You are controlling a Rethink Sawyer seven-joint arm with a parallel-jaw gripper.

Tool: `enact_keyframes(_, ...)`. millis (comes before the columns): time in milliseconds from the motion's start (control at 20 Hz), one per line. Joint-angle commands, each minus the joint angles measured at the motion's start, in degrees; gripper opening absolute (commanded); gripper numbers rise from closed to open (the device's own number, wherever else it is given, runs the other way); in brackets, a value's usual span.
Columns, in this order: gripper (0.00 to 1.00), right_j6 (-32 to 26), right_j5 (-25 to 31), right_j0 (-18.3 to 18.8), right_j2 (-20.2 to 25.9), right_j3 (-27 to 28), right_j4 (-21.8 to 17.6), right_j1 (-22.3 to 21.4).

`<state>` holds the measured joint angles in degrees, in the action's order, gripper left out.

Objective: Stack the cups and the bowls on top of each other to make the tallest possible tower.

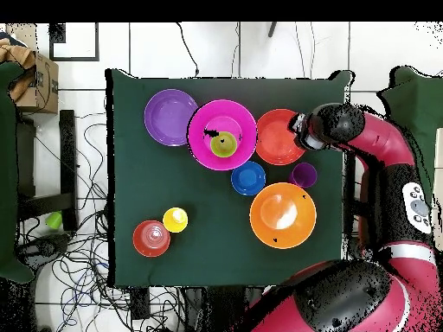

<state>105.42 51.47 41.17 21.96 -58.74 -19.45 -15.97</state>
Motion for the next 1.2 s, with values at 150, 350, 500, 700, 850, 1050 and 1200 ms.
enact_keyframes(150,1.0,-21.4,5.4,-0.4,2.3,0.9,-5.9,0.0)
enact_keyframes(350,1.0,-22.9,4.2,0.1,1.9,-1.1,-6.4,-0.2)
enact_keyframes(500,1.0,-24.9,4.5,0.4,1.2,-2.5,-7.3,-1.2)
enact_keyframes(700,1.0,-25.3,4.6,0.9,0.4,-3.4,-7.8,-2.0)
enact_keyframes(850,1.0,-25.5,4.6,1.1,-0.4,-3.9,-9.3,-2.3)
enact_keyframes(1050,1.0,-24.9,3.7,1.5,-0.1,-4.2,-9.9,-1.7)
enact_keyframes(1200,1.0,-23.5,2.3,1.4,0.5,-4.1,-10.4,-0.4)
